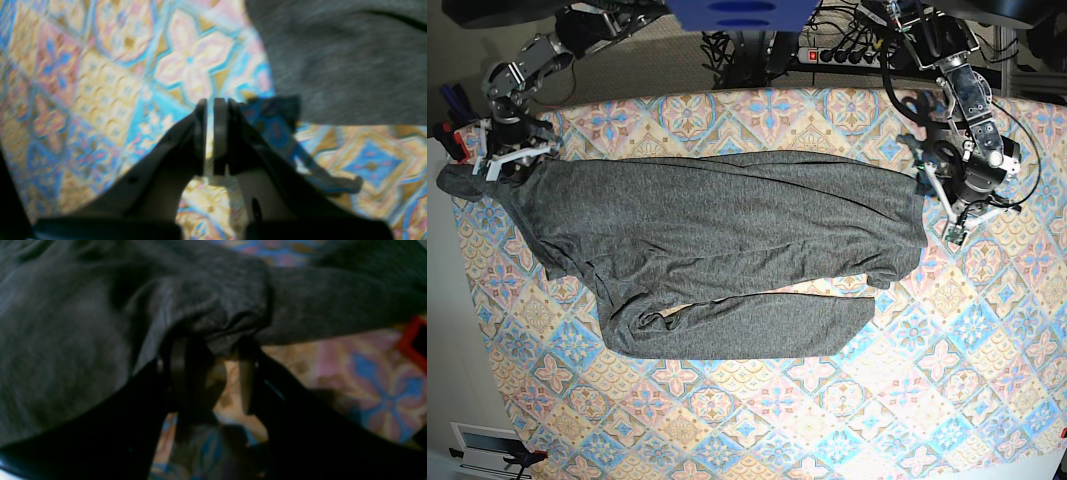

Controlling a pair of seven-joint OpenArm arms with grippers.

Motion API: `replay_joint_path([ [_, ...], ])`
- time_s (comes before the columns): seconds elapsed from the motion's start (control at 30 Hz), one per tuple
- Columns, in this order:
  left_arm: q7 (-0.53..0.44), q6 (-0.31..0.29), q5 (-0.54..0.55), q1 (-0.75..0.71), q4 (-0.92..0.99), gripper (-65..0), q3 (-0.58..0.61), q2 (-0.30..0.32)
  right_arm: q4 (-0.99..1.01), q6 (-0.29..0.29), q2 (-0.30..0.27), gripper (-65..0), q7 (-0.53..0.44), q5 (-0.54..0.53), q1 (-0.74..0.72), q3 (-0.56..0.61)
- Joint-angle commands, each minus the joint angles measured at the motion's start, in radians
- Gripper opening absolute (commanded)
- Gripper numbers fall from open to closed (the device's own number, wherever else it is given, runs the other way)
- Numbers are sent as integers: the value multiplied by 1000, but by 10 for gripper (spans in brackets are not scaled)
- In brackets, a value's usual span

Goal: Layout the t-shirt on the table in an organized manner, then fold the t-shirt properly

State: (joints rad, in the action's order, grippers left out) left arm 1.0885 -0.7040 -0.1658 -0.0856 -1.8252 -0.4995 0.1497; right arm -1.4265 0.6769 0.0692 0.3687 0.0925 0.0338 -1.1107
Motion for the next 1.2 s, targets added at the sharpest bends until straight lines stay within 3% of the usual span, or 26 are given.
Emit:
replay_joint_path([
  [0.0, -12, 6, -4, 13, -20, -626, -3, 12, -26, -6, -16, -444, -9, -7, -1, -6],
  [0.23, -12, 6, -2, 13, -18, -626, -3, 12, -43, -6, -16, -454, -9, -7, -5, -3],
  [0.43, -12, 6, -4, 13, -18, -626, -3, 12, -44, -7, -16, -650, -9, -3, -2, 51],
  [0.7, -11, 6, 2, 13, -18, -626, -3, 11, -221, -9, -16, -650, -78, -3, -5, 53],
  [1.03, -11, 6, 1, 14, -18, -626, -3, -17, -294, -9, -16, -650, -79, -3, -5, 53],
  [1.17, -9, 6, -4, 14, -18, -626, -3, -17, -288, -10, -16, -562, -53, 8, -5, 53],
])
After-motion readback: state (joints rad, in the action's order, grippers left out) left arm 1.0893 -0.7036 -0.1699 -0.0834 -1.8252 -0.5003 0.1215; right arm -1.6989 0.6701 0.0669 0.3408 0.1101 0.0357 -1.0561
